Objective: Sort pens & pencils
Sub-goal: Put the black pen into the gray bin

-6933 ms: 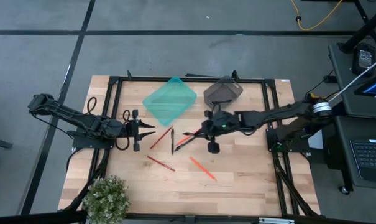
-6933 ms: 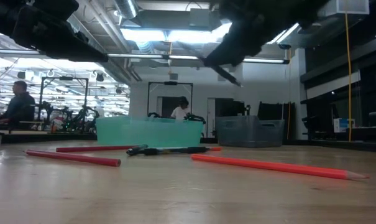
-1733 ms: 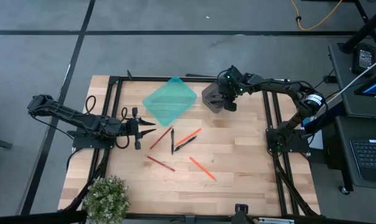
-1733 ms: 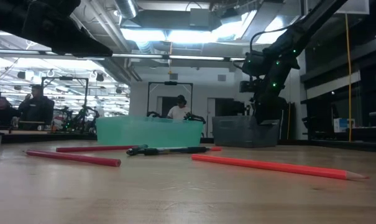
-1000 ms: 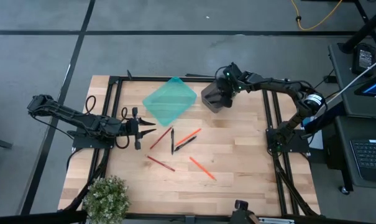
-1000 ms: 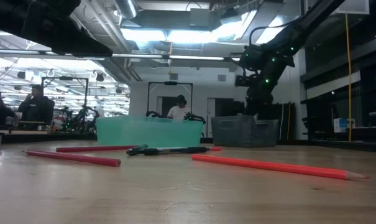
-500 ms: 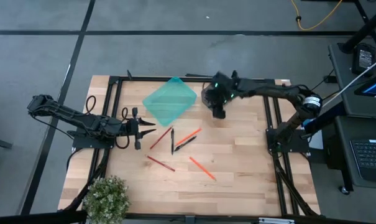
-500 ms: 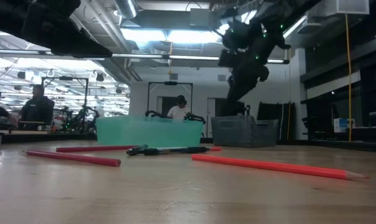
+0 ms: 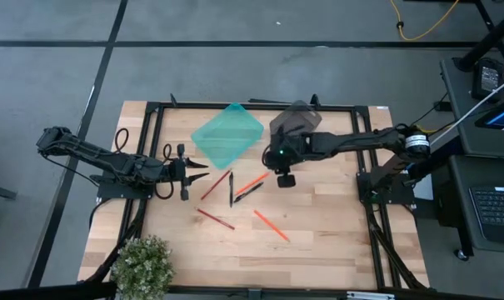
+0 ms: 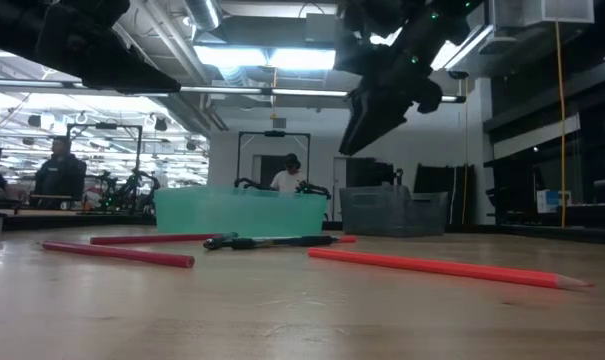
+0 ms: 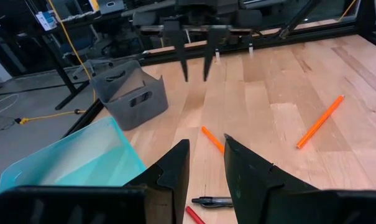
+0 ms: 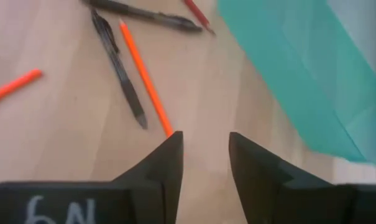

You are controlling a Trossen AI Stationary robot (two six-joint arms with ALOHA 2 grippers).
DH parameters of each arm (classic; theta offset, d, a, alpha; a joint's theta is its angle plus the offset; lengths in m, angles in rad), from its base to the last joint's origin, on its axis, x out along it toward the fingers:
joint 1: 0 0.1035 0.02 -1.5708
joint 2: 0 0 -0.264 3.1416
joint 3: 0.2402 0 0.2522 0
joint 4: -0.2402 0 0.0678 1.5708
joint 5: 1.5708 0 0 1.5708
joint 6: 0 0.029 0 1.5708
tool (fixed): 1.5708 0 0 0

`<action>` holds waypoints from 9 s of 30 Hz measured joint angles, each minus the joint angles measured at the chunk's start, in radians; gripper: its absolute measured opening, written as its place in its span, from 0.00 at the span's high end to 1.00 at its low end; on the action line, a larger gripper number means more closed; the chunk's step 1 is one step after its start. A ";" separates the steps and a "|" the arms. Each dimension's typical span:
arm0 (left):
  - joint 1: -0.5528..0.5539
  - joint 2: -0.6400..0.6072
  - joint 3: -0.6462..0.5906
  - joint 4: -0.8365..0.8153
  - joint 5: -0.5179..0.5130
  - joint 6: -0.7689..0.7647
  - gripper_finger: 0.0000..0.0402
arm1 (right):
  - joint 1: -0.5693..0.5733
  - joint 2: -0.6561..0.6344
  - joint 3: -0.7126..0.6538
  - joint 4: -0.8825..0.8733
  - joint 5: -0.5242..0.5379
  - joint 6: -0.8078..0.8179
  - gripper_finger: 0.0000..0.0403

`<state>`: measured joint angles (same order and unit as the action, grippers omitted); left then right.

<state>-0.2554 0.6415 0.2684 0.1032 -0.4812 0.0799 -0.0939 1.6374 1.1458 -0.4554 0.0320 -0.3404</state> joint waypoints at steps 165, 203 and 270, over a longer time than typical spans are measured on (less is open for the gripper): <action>0.000 0.000 0.000 -0.080 0.033 -0.027 0.77 | -0.035 -0.127 -0.167 0.217 -0.251 0.208 0.94; 0.033 0.000 0.000 -0.057 0.024 -0.026 0.77 | -0.141 -0.485 -1.057 1.425 0.154 0.385 0.94; 0.060 0.000 0.000 -0.057 0.021 -0.022 0.77 | -0.611 -0.206 -0.465 0.385 -0.113 -0.227 0.95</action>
<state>-0.1952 0.6411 0.2684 0.0457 -0.4603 0.0578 -0.7048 1.4318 0.6806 -0.0707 -0.0811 -0.5671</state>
